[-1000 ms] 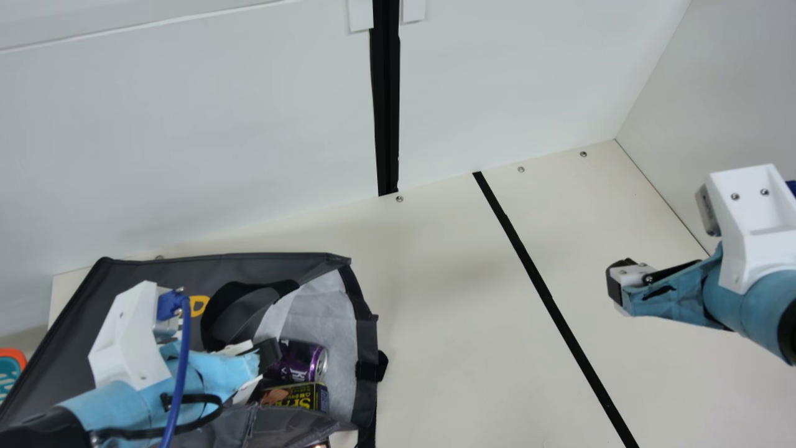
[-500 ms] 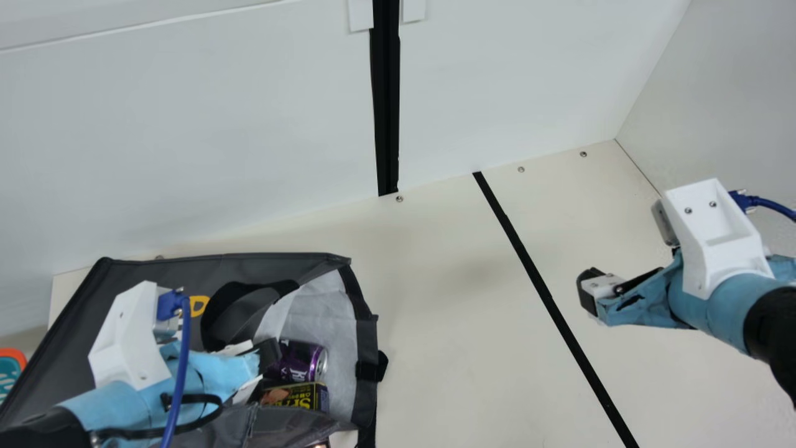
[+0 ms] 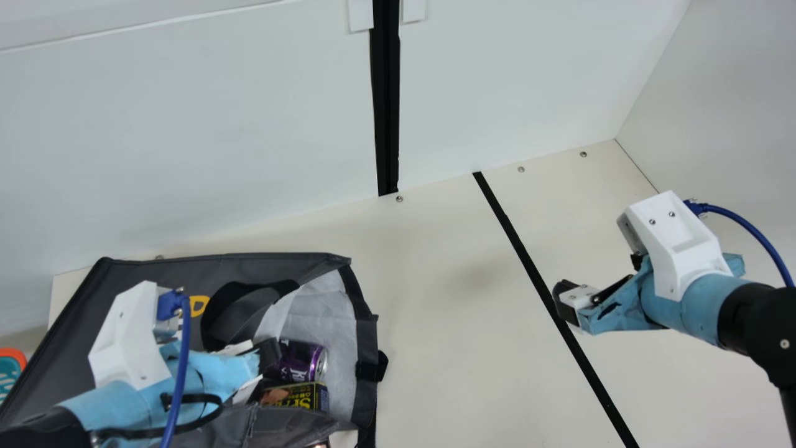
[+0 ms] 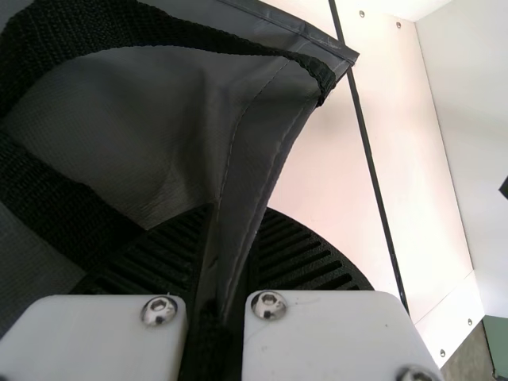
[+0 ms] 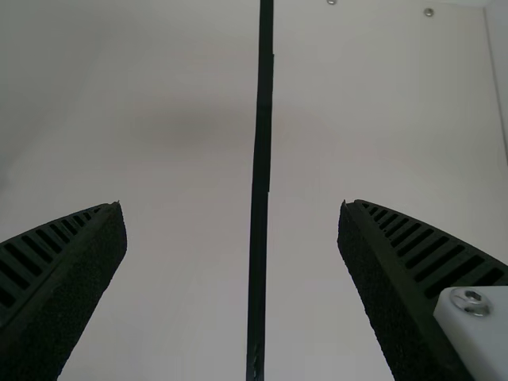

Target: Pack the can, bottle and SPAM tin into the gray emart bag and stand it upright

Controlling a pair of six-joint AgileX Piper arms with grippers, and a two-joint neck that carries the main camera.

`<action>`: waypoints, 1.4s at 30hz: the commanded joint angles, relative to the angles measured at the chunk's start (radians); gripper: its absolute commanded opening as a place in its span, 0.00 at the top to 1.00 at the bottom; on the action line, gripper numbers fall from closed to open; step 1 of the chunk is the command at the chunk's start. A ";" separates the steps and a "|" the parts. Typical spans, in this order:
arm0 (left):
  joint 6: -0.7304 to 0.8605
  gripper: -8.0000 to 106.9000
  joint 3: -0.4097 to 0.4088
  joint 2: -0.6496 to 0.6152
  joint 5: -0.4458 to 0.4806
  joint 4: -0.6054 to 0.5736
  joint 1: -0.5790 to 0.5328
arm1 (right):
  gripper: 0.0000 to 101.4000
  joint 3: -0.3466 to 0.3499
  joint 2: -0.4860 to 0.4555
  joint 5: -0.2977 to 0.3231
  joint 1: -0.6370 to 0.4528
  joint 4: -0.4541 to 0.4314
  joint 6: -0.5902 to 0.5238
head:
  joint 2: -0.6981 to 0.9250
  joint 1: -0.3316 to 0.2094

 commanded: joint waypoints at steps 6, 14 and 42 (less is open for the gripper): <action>0.000 1.00 0.000 0.000 0.000 0.000 0.000 | 0.06 0.030 0.036 0.013 -0.006 0.115 -0.094 | -0.001 -0.023; 0.000 1.00 0.000 0.000 0.000 0.000 0.000 | 0.06 0.068 0.076 0.012 0.010 0.199 -0.179 | -0.001 -0.023; 0.000 1.00 0.000 0.000 0.000 0.000 0.000 | 0.06 0.188 0.209 -0.001 0.161 0.446 -0.459 | -0.001 -0.023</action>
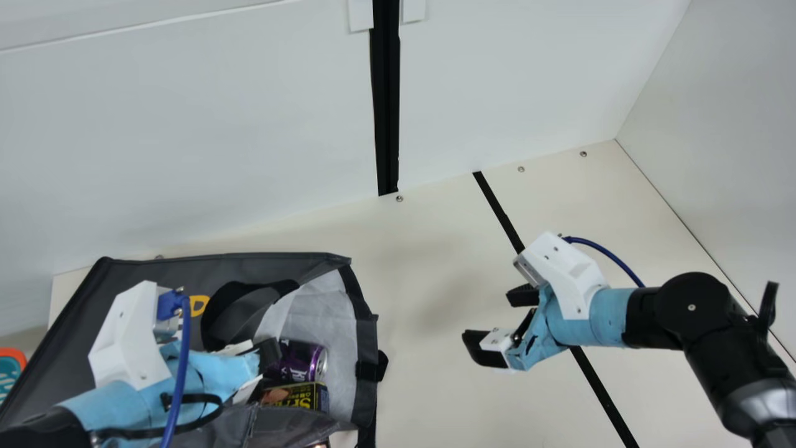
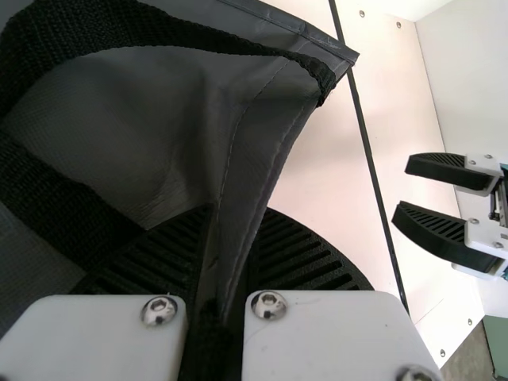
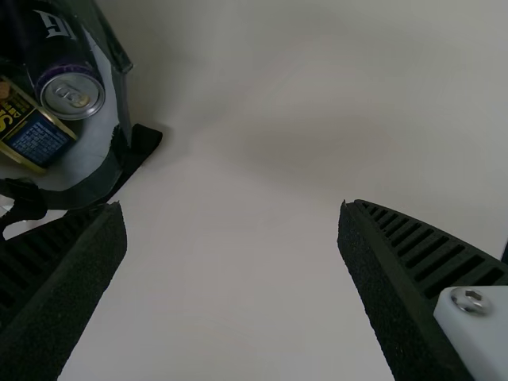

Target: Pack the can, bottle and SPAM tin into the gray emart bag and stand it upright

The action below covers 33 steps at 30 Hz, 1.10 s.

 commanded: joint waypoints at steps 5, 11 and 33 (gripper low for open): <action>0.000 1.00 0.000 0.000 0.000 0.000 0.000 | 0.06 0.014 0.034 -0.015 0.057 0.035 -0.037 | -0.001 -0.023; 0.000 1.00 0.000 0.000 0.000 0.000 0.000 | 0.06 0.021 0.077 -0.035 0.115 0.078 -0.069 | -0.001 -0.023; 0.000 1.00 0.000 0.000 0.000 0.000 0.000 | 0.06 -0.054 0.277 -0.079 0.309 0.189 -0.146 | -0.001 -0.023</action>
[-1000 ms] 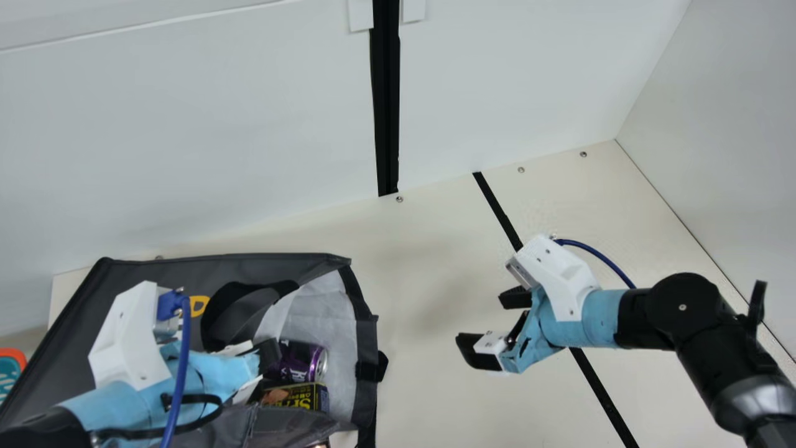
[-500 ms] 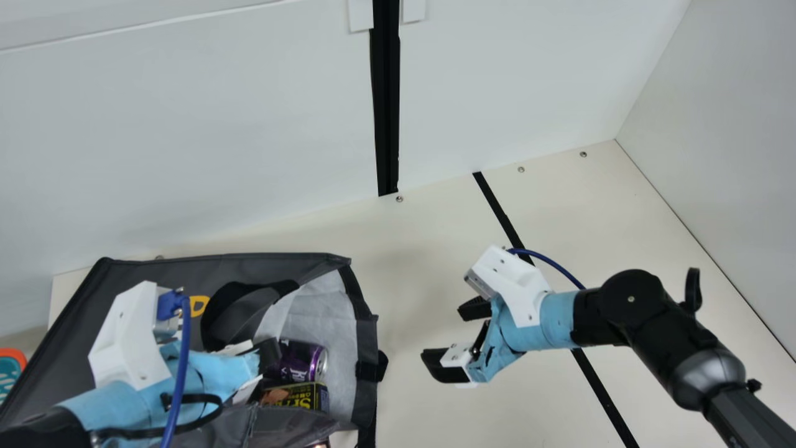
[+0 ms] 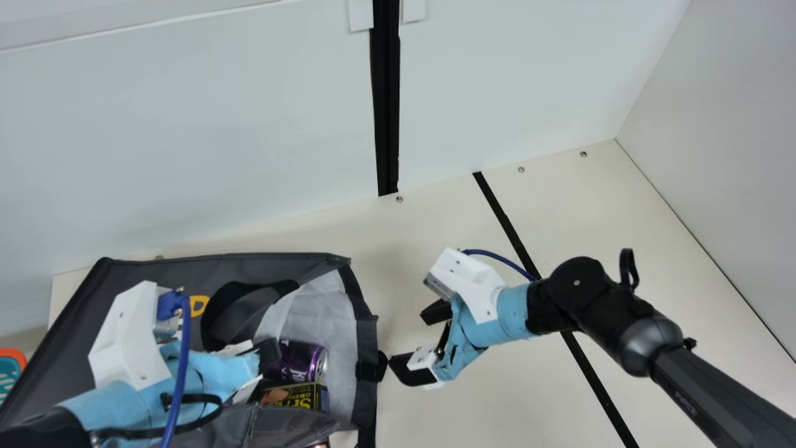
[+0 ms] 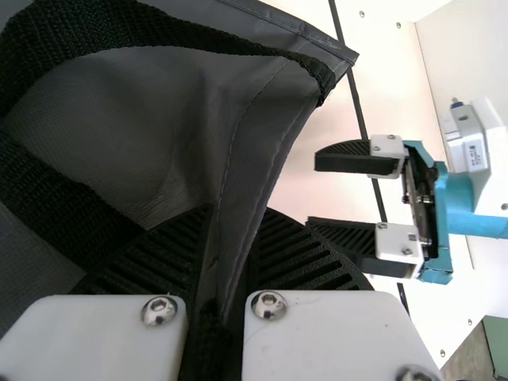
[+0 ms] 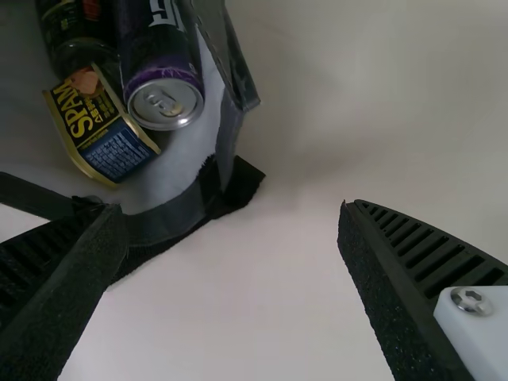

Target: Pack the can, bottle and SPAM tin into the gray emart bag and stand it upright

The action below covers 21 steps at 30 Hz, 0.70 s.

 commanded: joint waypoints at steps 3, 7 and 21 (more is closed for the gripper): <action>0.000 1.00 0.000 0.000 0.000 0.000 0.000 | 0.06 -0.023 0.041 -0.001 0.032 0.016 -0.006 | -0.001 -0.023; 0.000 1.00 0.000 0.000 0.000 0.000 0.000 | 0.06 -0.047 0.079 -0.004 0.059 0.033 -0.015 | -0.001 -0.023; 0.000 1.00 0.000 0.000 0.000 0.000 0.000 | 0.06 -0.131 0.211 -0.013 0.123 0.097 -0.048 | -0.001 -0.023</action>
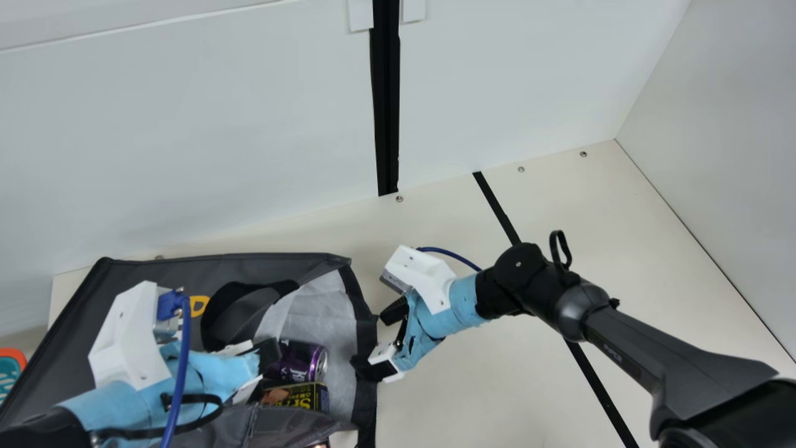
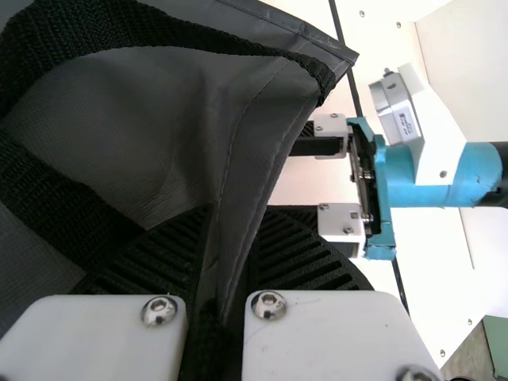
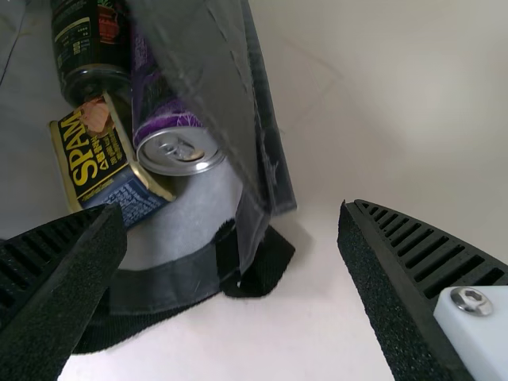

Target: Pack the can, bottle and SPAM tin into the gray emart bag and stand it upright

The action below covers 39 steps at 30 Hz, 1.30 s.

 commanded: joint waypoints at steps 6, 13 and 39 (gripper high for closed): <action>0.000 1.00 0.000 0.000 0.000 0.000 0.000 | 0.06 -0.036 0.061 -0.007 0.034 0.043 -0.009 | -0.001 -0.023; 0.000 1.00 0.000 0.000 0.000 0.000 0.000 | 0.06 -0.074 0.120 -0.022 0.067 0.086 -0.016 | -0.001 -0.023; 0.000 1.00 0.000 0.000 0.000 0.000 0.000 | 1.00 -0.044 0.121 0.101 0.002 0.181 -0.004 | -0.001 -0.023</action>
